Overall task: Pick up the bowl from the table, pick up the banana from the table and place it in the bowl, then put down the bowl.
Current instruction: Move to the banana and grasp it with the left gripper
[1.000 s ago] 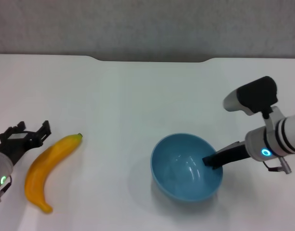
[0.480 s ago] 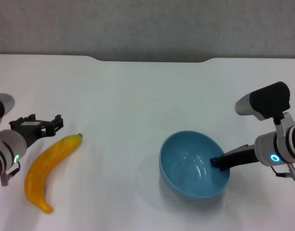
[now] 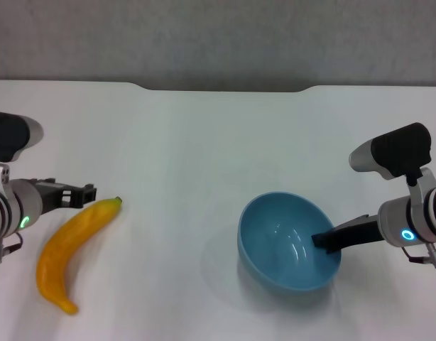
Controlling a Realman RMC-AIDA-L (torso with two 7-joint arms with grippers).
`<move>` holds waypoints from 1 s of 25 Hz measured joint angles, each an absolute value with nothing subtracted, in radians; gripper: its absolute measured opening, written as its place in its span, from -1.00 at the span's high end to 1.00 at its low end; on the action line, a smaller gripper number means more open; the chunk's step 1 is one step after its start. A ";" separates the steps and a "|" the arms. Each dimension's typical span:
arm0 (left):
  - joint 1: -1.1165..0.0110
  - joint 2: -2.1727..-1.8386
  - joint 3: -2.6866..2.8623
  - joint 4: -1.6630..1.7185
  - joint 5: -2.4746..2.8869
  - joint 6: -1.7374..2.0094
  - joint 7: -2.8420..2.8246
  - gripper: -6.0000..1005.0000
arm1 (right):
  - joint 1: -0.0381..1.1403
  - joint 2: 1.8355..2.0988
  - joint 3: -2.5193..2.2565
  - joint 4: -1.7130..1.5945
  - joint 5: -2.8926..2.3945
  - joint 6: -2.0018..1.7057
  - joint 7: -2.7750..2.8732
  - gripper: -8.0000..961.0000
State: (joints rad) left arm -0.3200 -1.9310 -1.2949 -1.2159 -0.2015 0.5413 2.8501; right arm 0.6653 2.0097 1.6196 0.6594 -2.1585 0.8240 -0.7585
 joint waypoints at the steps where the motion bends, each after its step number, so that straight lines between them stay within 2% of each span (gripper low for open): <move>1: -0.328 -1.930 -1.294 -1.219 -0.192 0.573 2.850 -0.26 | 0.665 2.010 1.620 0.659 -2.158 0.822 -0.758 0.86; 11: -0.421 -1.925 -1.228 -1.216 -0.144 0.818 2.848 -0.25 | 0.664 2.010 1.620 0.658 -2.158 0.819 -0.757 0.85; 25: -0.469 -1.931 -1.210 -1.158 -0.163 0.868 2.846 -0.24 | 0.669 2.010 1.619 0.658 -2.158 0.810 -0.754 0.86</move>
